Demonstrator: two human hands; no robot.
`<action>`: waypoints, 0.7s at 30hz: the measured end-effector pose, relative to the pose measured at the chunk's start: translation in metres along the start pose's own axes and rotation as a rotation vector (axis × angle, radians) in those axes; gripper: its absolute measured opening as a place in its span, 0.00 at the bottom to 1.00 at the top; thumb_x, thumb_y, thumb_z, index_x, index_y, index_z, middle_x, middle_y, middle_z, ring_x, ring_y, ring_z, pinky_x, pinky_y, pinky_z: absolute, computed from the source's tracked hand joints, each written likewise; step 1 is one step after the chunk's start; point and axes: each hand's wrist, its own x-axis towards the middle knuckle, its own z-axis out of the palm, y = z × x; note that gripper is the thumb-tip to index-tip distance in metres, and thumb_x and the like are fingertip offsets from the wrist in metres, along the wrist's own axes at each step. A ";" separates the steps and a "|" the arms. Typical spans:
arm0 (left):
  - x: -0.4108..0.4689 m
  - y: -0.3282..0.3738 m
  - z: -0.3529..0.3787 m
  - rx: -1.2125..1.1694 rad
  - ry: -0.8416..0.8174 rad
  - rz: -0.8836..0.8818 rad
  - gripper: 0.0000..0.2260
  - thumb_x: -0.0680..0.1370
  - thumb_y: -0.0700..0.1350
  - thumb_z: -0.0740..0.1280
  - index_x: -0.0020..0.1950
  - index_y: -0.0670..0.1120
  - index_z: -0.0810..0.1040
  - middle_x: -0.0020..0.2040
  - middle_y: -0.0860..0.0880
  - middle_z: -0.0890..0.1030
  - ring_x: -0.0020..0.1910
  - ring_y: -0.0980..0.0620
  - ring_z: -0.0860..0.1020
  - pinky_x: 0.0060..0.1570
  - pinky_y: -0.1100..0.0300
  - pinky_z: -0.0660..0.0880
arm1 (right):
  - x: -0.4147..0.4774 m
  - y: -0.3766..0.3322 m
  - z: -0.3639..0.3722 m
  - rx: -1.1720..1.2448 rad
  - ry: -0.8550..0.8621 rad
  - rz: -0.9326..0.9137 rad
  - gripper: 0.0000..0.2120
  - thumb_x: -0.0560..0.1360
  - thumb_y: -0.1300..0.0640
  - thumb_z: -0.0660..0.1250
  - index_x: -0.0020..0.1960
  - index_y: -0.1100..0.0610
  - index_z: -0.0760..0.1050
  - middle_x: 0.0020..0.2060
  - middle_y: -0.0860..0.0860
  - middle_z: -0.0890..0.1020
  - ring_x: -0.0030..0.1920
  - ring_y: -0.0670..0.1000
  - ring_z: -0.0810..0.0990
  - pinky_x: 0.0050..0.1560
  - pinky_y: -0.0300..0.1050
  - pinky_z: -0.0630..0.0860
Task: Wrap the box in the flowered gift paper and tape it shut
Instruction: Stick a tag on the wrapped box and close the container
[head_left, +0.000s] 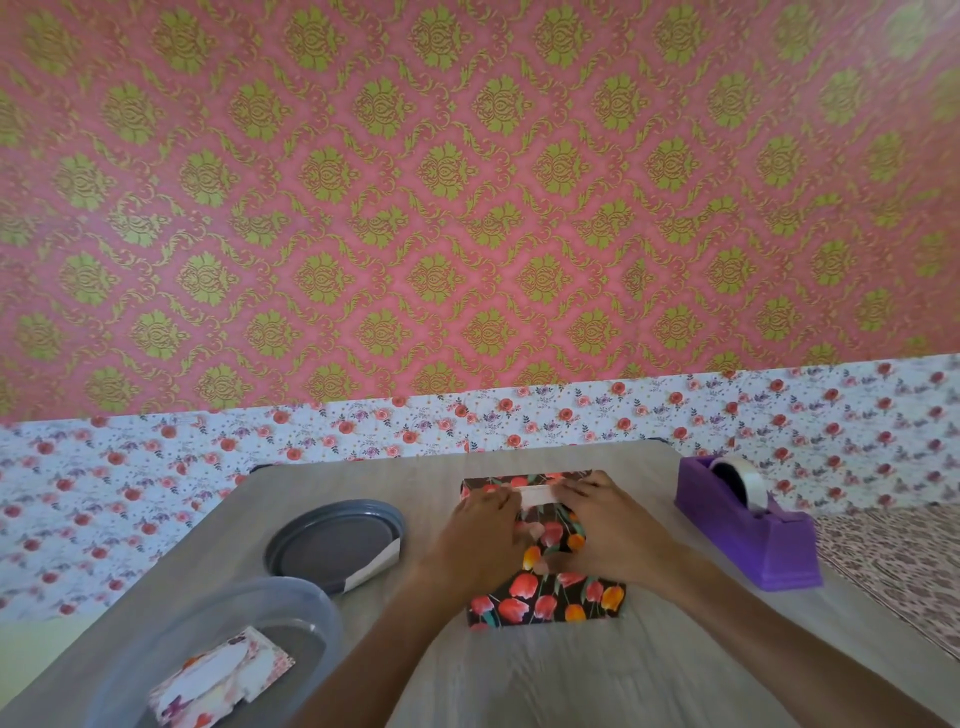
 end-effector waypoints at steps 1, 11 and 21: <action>-0.001 0.001 0.000 0.006 0.026 0.007 0.19 0.83 0.53 0.54 0.69 0.44 0.69 0.69 0.47 0.72 0.67 0.47 0.70 0.68 0.54 0.67 | -0.001 0.000 0.000 0.020 0.010 0.005 0.51 0.64 0.21 0.60 0.76 0.54 0.63 0.72 0.46 0.69 0.69 0.50 0.63 0.70 0.44 0.65; -0.008 0.013 0.012 0.317 0.178 -0.023 0.13 0.83 0.49 0.57 0.59 0.45 0.77 0.58 0.47 0.80 0.59 0.47 0.73 0.69 0.52 0.65 | -0.002 -0.007 -0.004 0.104 0.062 0.121 0.50 0.57 0.23 0.70 0.70 0.51 0.70 0.61 0.50 0.76 0.62 0.49 0.72 0.59 0.42 0.72; -0.005 -0.001 -0.014 -0.234 0.291 -0.099 0.15 0.74 0.56 0.71 0.57 0.50 0.82 0.49 0.53 0.82 0.42 0.59 0.78 0.44 0.67 0.76 | 0.008 -0.010 -0.022 -0.158 -0.054 0.042 0.46 0.60 0.20 0.64 0.66 0.51 0.66 0.52 0.46 0.75 0.51 0.49 0.69 0.42 0.44 0.68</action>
